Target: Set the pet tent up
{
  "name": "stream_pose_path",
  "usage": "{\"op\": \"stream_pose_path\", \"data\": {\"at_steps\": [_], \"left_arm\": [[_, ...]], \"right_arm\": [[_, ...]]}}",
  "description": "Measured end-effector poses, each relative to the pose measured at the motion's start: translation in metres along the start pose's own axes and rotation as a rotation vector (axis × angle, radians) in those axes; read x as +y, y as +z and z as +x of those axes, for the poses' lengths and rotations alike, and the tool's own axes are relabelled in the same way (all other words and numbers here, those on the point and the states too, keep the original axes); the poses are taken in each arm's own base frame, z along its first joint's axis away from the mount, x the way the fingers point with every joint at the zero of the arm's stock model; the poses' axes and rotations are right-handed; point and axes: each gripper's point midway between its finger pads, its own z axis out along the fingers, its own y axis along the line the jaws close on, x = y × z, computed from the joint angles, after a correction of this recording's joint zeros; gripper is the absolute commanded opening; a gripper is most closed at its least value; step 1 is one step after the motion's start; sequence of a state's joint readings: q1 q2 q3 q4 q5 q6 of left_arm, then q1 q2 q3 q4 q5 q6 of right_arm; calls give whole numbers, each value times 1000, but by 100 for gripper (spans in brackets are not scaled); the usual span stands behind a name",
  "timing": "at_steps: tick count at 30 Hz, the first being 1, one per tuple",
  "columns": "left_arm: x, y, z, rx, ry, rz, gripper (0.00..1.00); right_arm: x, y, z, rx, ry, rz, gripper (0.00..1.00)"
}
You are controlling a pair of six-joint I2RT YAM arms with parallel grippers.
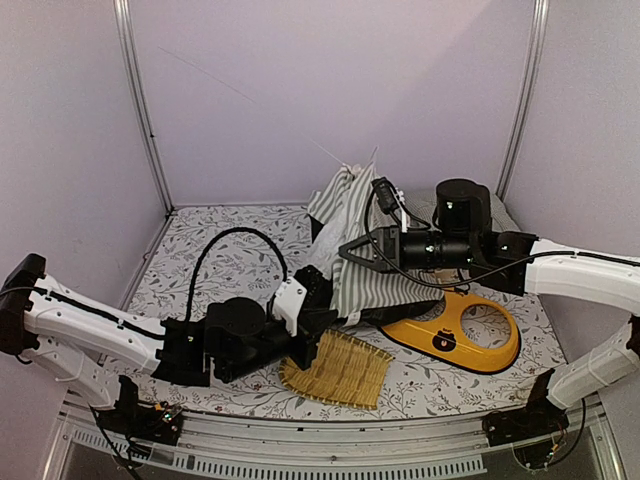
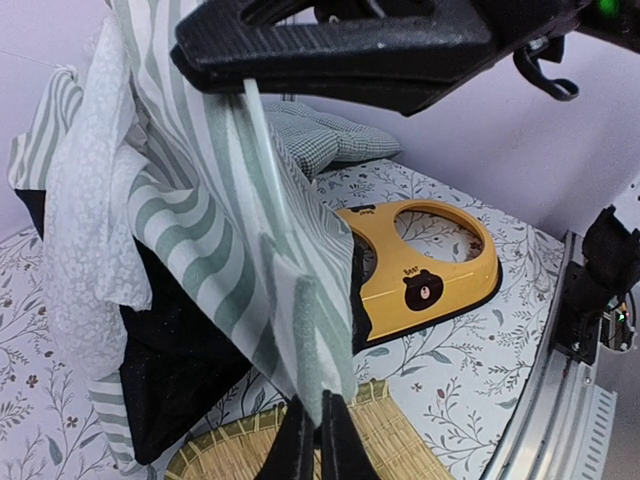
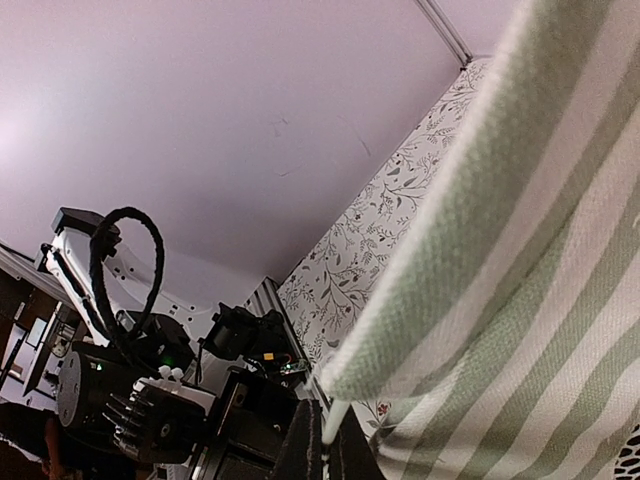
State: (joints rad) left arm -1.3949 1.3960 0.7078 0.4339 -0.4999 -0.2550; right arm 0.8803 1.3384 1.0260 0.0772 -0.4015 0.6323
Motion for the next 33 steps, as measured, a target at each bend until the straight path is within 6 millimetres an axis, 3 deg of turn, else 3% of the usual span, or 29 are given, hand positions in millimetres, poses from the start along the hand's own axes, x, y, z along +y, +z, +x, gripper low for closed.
{"op": "stream_pose_path", "data": {"at_steps": [33], "left_arm": [[-1,2,0,9,0,18,0]], "right_arm": [[-5,-2,3,-21,5,-7,0]]}}
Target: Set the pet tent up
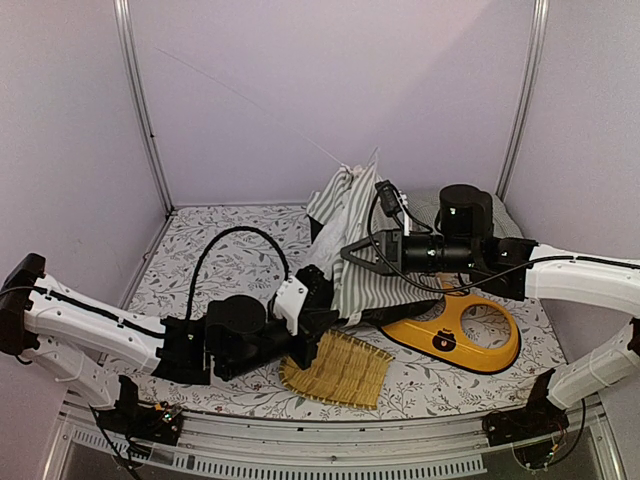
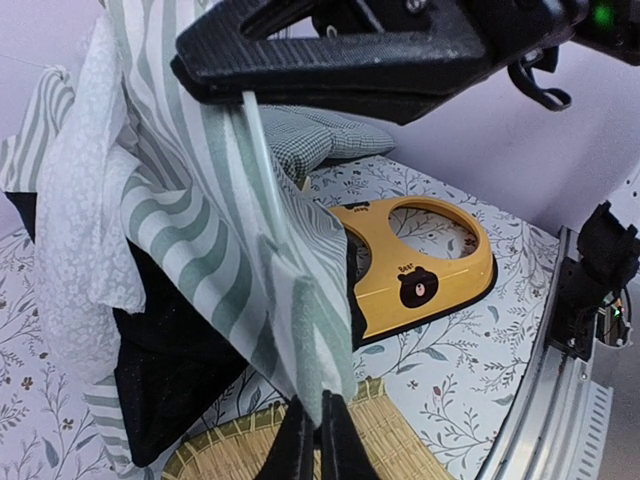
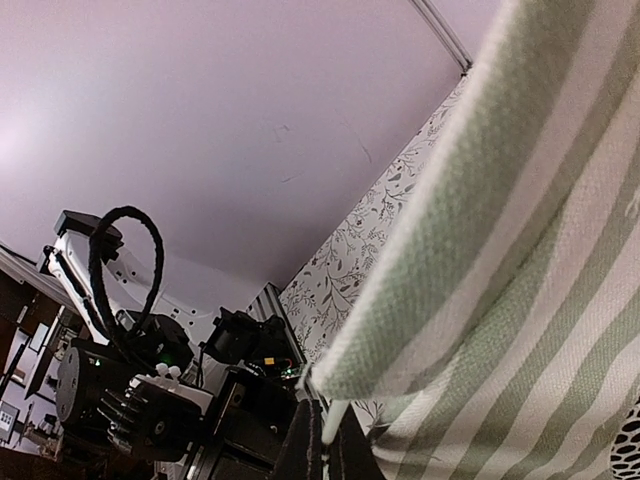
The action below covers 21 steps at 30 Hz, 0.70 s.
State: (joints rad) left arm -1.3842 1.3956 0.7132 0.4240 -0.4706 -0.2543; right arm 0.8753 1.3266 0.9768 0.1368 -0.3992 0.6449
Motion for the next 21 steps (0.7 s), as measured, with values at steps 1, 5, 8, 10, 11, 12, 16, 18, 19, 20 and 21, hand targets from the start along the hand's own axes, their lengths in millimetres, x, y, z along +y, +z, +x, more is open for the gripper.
{"op": "stream_pose_path", "data": {"at_steps": [1,5,8,10,11,12,16,18,19,20,21], "left_arm": [[0,0,0,-1,0,2,0],[-1,0,-1,-1,-1,7,0],[-1,1,-1,0,1,10,0],[-1,1,-1,0,1,10,0],[0,1,-1,0,1,11,0],[0,1,-1,0,1,11,0],[2,2,-2,1,-3,13,0],[3,3,-3,1,-5,16,0],[3,3,-3,1,-5,19,0],[3,3,-3,1,-5,20,0],[3,3,-3,2,-5,20,0]], "right_arm": [[0,0,0,-2,1,-2,0],[1,0,-1,-3,5,-5,0],[1,0,-1,-3,8,-6,0],[1,0,-1,-3,9,-7,0],[1,0,-1,-3,10,-7,0],[1,0,-1,-4,11,-6,0],[-1,-1,-2,-8,16,-4,0],[-2,-1,-2,-9,19,-3,0],[-2,-1,-3,-10,19,-3,0],[-2,-1,-3,-10,20,-3,0],[-2,-1,-3,-10,20,-3,0]]}}
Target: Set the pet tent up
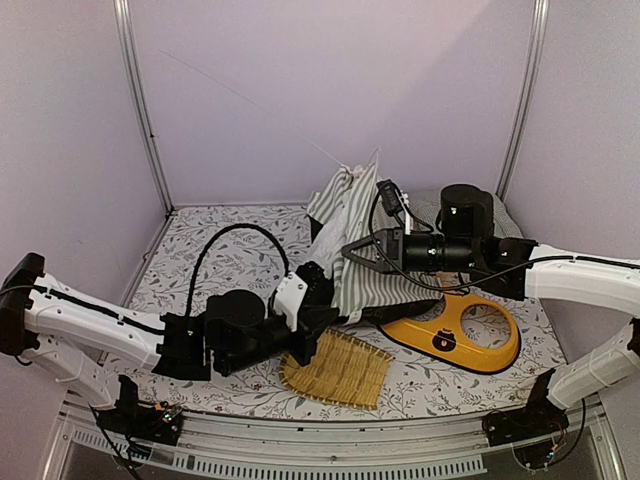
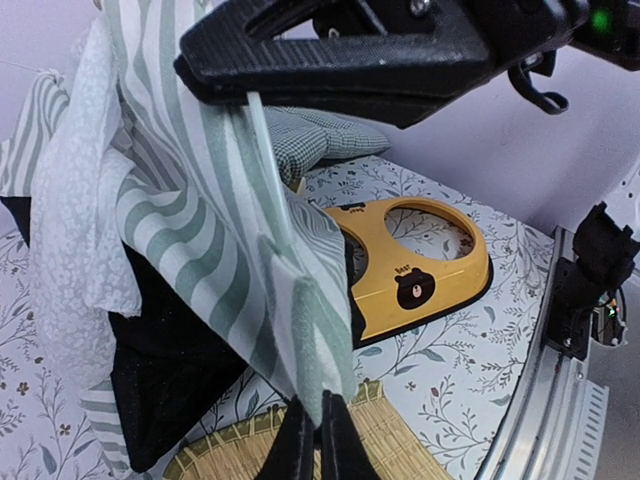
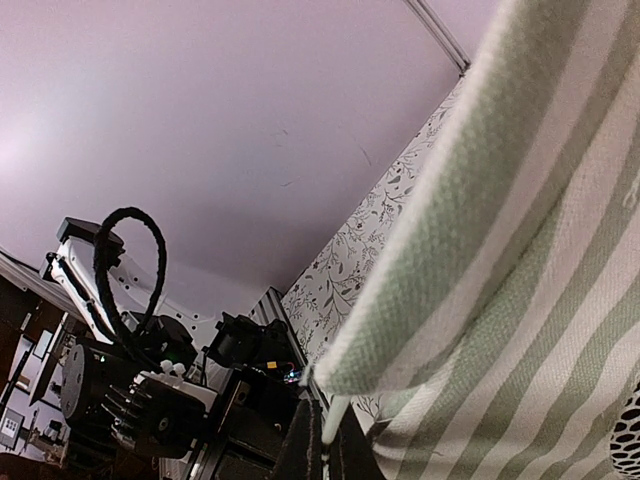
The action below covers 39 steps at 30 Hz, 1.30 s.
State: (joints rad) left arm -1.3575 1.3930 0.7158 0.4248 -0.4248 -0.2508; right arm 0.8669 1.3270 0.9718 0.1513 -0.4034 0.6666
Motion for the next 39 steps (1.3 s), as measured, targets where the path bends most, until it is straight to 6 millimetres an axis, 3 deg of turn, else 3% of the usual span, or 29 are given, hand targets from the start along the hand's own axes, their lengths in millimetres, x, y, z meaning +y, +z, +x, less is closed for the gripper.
{"op": "stream_pose_path", "data": {"at_steps": [39], "left_arm": [[0,0,-3,-3,-5,17,0]], "right_arm": [[-1,3,1,-11,7,-17,0]]}}
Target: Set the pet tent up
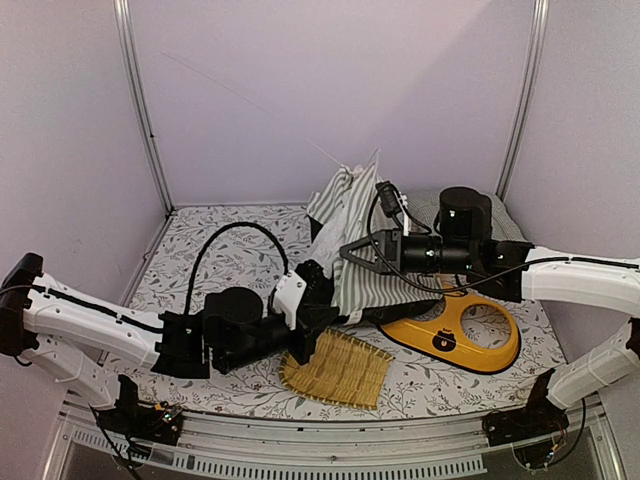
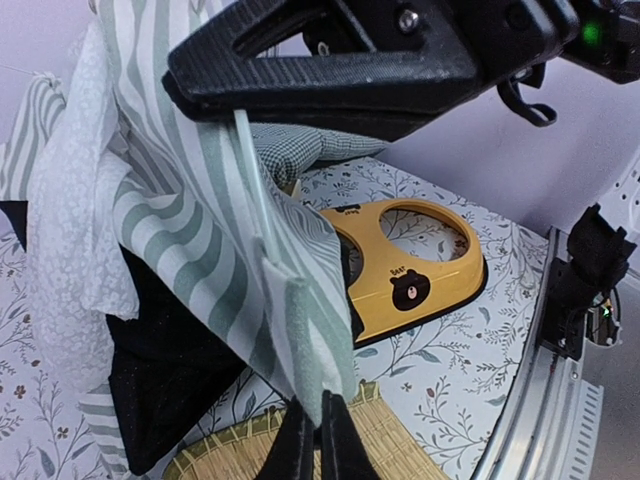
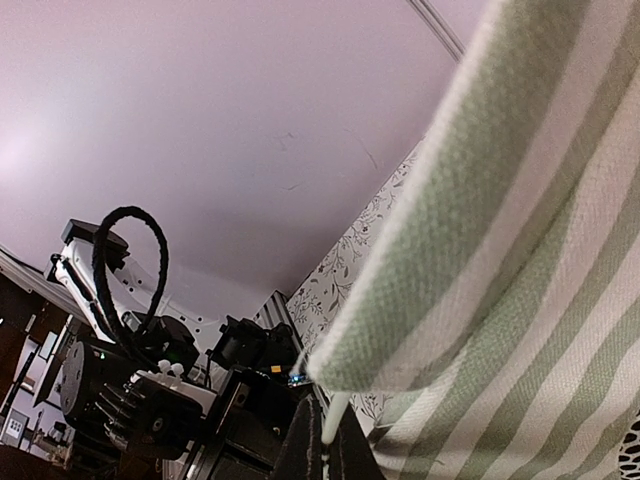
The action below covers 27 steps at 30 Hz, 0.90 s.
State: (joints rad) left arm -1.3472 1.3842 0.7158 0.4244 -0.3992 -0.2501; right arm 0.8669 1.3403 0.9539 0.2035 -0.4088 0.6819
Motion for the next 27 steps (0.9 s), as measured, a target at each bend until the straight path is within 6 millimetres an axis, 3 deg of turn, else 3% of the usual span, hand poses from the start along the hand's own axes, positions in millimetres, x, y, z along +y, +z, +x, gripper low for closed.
{"op": "stream_pose_path", "data": {"at_steps": [27], "left_arm": [[3,-2,-7,1,-26,45,0]], "right_arm": [[3,6,8,-5,2,-2,0]]}}
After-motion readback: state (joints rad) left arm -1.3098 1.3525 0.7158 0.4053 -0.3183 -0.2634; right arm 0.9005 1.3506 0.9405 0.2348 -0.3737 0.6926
